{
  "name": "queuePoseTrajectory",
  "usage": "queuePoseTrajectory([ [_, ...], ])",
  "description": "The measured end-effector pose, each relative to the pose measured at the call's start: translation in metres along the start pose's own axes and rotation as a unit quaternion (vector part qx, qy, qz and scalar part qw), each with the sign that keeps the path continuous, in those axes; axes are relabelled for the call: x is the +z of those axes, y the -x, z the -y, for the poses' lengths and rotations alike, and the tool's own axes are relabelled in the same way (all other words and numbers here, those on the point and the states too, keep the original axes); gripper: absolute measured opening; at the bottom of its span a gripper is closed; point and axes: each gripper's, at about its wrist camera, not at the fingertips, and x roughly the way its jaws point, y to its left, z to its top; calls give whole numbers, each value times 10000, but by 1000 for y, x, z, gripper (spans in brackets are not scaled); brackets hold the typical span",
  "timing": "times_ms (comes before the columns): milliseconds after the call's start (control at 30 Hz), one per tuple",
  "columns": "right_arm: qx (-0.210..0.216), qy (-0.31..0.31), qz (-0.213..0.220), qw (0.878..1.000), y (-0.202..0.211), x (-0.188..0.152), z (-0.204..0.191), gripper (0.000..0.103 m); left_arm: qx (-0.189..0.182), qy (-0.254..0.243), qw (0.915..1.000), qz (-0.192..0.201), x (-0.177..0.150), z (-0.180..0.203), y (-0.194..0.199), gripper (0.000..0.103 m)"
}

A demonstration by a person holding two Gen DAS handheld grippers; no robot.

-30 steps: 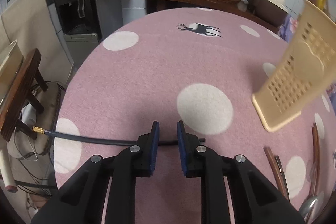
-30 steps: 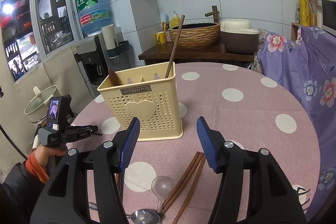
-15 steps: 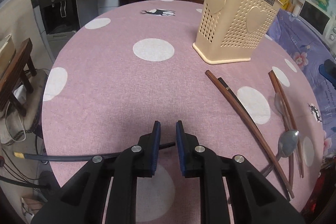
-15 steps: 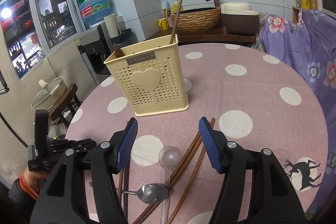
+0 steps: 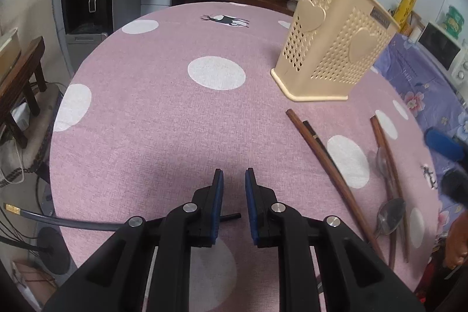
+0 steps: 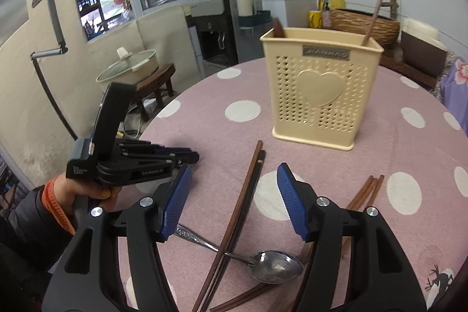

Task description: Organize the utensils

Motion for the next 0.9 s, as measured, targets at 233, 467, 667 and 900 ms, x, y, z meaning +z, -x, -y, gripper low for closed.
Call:
queuePoseTrajectory([
  [233,448,924,-958,9901,-53,7,-28,56,-124,420,9978,493,12,-13,28,17],
  [467,777,2257,-1808,9541,-119,19,-87,42,621,1075,9865,1068,1,-47,68,35],
  [667,725,2794,-1992,9365,-149,16,-111,28,800,1392,9805,1133,-15,-71,84,35],
  [900,676,2850,-1971,9356,-159,21,-109,24,821,1416,9788,1232,-19,-76,94,36],
])
